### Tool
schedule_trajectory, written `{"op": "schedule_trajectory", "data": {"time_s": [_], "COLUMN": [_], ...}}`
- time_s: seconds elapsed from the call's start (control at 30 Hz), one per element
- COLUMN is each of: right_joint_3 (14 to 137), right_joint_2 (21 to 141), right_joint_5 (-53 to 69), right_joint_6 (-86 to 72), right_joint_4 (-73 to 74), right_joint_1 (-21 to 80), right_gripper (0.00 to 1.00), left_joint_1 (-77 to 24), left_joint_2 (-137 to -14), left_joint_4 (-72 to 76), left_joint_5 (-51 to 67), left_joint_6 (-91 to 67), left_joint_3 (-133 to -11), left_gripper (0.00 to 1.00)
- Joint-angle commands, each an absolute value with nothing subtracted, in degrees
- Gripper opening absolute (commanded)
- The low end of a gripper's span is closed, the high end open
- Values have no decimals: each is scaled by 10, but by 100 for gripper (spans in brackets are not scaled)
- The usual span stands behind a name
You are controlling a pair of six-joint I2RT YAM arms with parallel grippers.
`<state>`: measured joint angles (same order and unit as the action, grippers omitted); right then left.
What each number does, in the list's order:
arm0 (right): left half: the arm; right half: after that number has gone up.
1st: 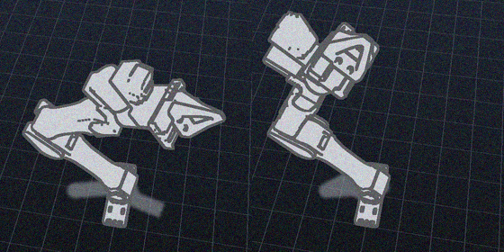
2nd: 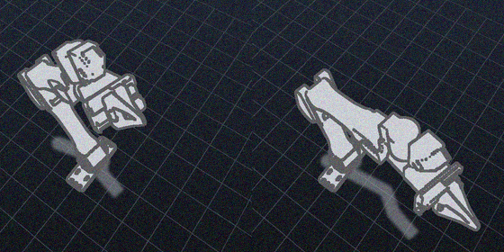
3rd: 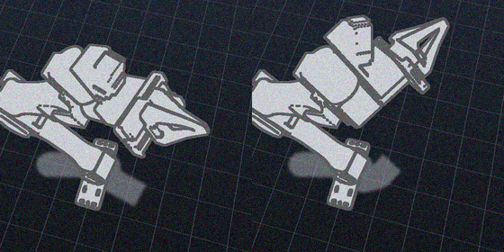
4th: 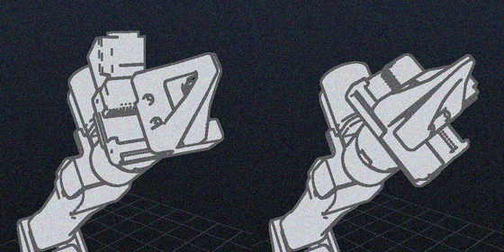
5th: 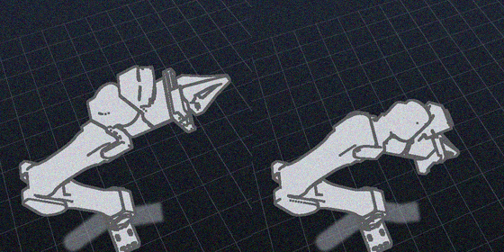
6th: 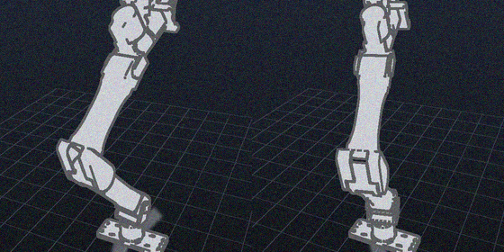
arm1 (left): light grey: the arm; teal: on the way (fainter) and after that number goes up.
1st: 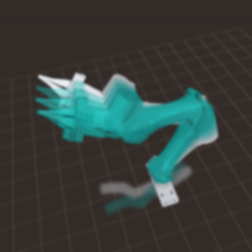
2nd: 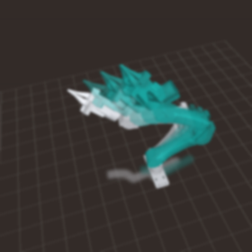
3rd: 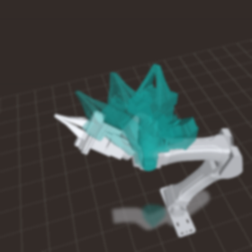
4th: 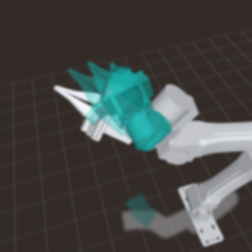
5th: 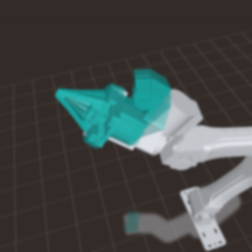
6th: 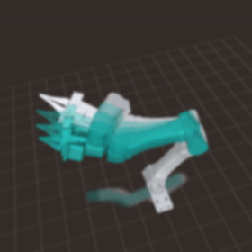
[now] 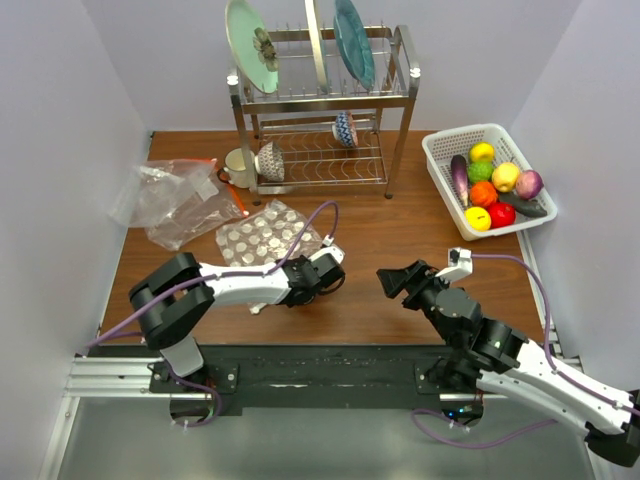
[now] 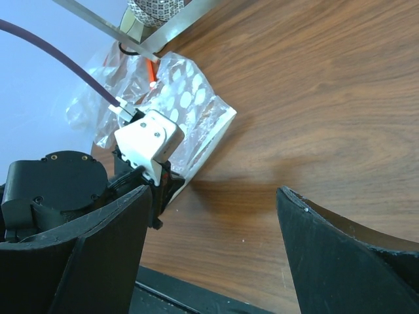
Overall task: Place the food in the zip-top bag and seal the zipper
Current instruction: Pick up the zipper food storage bag at the center of the board, then open the zipper of the food storage bag at the center of the board.
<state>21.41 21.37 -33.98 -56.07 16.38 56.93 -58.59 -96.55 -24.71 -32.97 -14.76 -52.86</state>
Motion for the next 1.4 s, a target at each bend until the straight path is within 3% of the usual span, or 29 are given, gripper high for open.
{"op": "schedule_trajectory", "data": {"time_s": [0.0,0.3,0.7,1.0,1.37], "right_joint_3": [225,235,309,343,355], "right_joint_2": [230,399,495,547,580], "right_joint_5": [-342,-215,-159,-192,-265], "right_joint_6": [-558,-527,-470,-470,-475], "right_joint_4": [142,8,-62,-47,-18], "right_joint_1": [568,568,568,569,568], "right_gripper": [80,78,66,63,51], "left_joint_1": [-588,-588,-589,-588,-588], "left_joint_2": [-952,-864,-793,-780,-755], "left_joint_4": [-264,-332,-340,-312,-326], "left_joint_5": [-361,-287,-204,-160,-139], "left_joint_6": [-176,-187,-205,-215,-216], "left_joint_3": [-558,-648,-686,-686,-707], "left_gripper": [0,0,0,0,0]}}
